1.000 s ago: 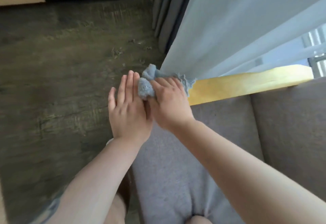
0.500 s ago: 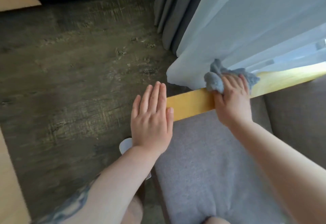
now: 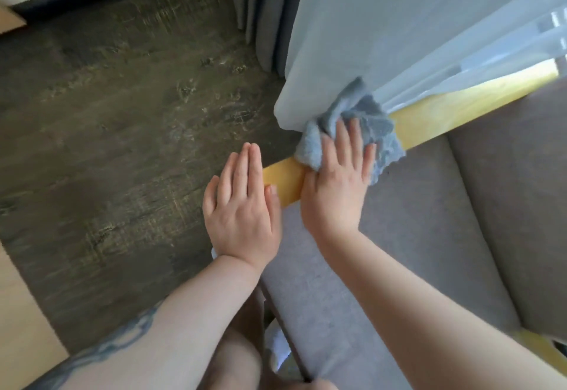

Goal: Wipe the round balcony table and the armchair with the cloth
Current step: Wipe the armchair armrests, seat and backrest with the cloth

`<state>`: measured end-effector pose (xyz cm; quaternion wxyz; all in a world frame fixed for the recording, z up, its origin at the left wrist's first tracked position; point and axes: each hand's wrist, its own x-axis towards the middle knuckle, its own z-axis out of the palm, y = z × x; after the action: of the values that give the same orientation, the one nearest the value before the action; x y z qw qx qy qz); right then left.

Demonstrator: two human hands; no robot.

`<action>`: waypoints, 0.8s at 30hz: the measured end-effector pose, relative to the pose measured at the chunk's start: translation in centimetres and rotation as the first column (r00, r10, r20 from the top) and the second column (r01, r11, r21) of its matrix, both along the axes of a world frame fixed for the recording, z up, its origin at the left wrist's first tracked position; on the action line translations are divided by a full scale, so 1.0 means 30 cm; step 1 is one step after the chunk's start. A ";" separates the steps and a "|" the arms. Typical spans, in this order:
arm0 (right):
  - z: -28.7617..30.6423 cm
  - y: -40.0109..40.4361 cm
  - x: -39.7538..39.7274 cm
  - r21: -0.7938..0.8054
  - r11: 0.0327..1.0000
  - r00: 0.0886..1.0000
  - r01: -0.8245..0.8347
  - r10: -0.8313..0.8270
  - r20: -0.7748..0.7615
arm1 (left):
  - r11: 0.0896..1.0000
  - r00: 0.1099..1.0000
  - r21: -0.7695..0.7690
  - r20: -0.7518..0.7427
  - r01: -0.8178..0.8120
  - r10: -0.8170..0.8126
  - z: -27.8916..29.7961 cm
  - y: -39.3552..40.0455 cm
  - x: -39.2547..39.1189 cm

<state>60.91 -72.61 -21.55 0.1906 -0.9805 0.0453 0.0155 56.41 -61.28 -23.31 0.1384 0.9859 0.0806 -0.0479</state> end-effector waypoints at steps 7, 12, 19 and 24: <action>-0.045 -0.238 0.076 -0.034 0.995 0.994 -0.094 0.096 0.046 | 0.999 0.998 0.014 0.035 0.042 -0.042 -0.005 -0.001 -0.006; -0.019 -0.046 -0.096 0.104 0.961 0.965 -0.257 0.260 -0.021 | 1.000 1.000 0.002 0.004 0.017 -0.017 0.003 0.005 -0.009; -0.018 -0.157 -0.068 0.071 0.993 0.994 -0.096 0.099 -0.042 | 0.904 0.994 -0.427 -0.111 -0.031 -0.019 0.054 0.041 0.020; 0.000 0.050 -0.302 0.177 0.834 0.837 -0.523 0.541 -0.077 | 0.374 0.821 -0.739 -0.555 -0.561 0.135 0.127 0.111 0.086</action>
<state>51.83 -71.11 -21.54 0.2482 -0.9343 -0.2190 0.1322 59.00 -57.94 -19.50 0.6135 0.6925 0.2824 -0.2536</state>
